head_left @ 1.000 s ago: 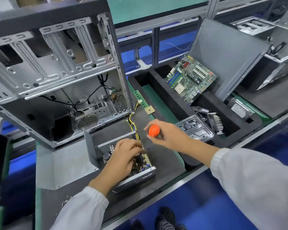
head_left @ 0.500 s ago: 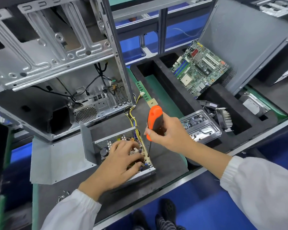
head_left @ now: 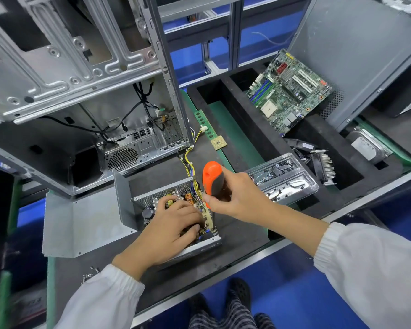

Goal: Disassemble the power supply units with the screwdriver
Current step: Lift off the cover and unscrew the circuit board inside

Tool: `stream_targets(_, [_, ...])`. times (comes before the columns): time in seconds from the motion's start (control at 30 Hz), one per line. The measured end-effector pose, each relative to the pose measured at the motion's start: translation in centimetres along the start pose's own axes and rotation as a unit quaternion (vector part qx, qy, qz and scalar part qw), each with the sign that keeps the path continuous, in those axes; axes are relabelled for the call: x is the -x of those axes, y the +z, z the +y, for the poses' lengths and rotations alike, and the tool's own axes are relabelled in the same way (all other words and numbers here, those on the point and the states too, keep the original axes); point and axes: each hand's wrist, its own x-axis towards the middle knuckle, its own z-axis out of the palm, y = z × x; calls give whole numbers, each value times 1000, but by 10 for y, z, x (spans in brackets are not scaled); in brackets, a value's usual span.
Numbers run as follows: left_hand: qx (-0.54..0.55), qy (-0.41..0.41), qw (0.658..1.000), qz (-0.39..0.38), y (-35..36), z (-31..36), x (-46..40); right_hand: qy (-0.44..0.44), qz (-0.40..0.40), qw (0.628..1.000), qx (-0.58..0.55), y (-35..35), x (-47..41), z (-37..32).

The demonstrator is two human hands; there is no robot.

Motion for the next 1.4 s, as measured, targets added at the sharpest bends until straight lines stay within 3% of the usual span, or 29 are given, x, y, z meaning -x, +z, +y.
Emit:
stream_targets(0.53, [5, 5, 1000, 14, 0, 1, 2, -7, -17, 1000, 12, 0, 0, -6])
stream_targets(0.73, [32, 12, 999, 8, -3, 2, 2, -10, -151, 987, 47, -4, -9, -18])
stream_targets(0.83, [100, 0, 994, 54, -8, 7, -1, -33, -216, 973, 74, -12, -22, -29])
stream_targets(0.93, [200, 7, 971, 133, -21, 13, -11, -16, -263, 958, 115, -20, -35, -36])
stream_targets(1.1, [478, -81, 872, 71, -23, 24, -14, 3, -312, 938, 154, -27, -38, -53])
stream_targets(1.17, [474, -89, 873, 72, -19, 25, -12, -19, -286, 932, 220, -31, -36, -64])
stream_targets(1.23, [477, -84, 872, 71, -18, 26, -12, -67, -201, 910, 356, -36, -36, -78])
stream_targets(1.27, [491, -84, 864, 74, -19, 26, -11, -97, -165, 880, 434, -36, -37, -85])
stream_targets(1.33, [508, -85, 853, 91, -20, 27, -10, -151, -158, 808, 547, -30, -36, -99])
stream_targets(1.4, [495, -86, 859, 99, -20, 30, -10, -177, -188, 768, 586, -22, -32, -106])
